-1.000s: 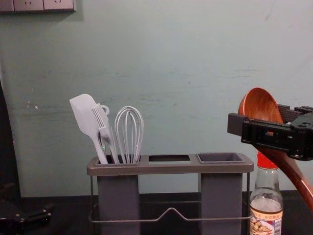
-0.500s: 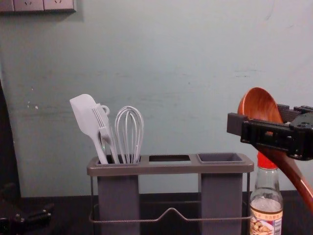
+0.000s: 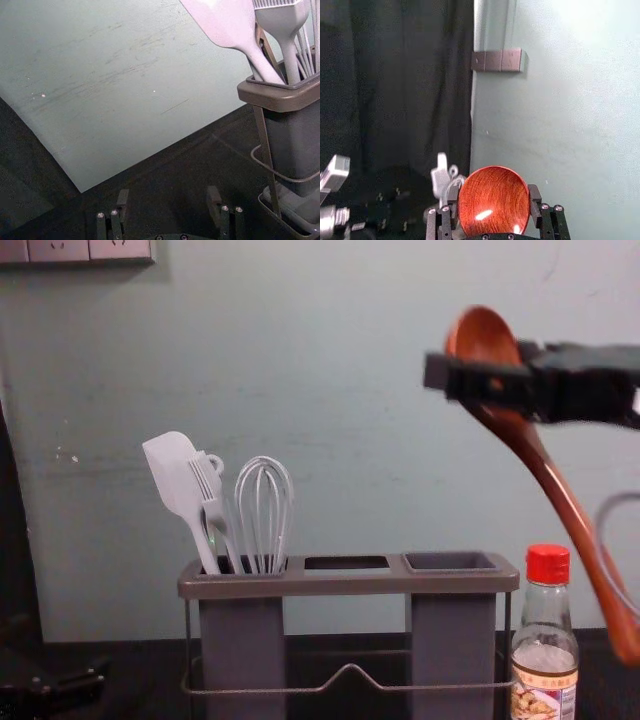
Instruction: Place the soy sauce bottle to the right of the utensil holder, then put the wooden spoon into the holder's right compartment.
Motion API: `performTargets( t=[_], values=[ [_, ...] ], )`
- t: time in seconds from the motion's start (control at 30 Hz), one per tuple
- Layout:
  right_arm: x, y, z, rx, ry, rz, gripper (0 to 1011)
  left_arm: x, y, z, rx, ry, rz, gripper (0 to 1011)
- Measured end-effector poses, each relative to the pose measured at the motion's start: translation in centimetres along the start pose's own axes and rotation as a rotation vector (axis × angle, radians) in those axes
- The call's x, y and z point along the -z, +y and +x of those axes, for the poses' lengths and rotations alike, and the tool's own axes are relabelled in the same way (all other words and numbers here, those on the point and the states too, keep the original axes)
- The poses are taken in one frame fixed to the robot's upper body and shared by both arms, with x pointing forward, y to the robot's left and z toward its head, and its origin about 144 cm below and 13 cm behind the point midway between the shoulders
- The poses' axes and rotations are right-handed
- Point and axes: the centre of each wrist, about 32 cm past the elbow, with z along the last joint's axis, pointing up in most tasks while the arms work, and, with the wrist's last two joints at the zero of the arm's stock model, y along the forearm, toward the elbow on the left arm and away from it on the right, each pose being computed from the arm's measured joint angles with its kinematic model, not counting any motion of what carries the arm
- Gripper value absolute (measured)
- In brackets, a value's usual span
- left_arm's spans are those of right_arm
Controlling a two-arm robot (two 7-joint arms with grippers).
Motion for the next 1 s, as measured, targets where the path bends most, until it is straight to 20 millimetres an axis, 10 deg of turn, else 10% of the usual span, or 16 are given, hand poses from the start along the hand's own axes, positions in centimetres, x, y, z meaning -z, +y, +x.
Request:
performTargets(
  t=[1.0],
  values=[
    [2.9, 10.5, 5.9, -0.076, -0.02, 0.156, 838, 0.0, 0.0, 0.0, 0.0, 0.0, 0.0, 1000]
  ],
)
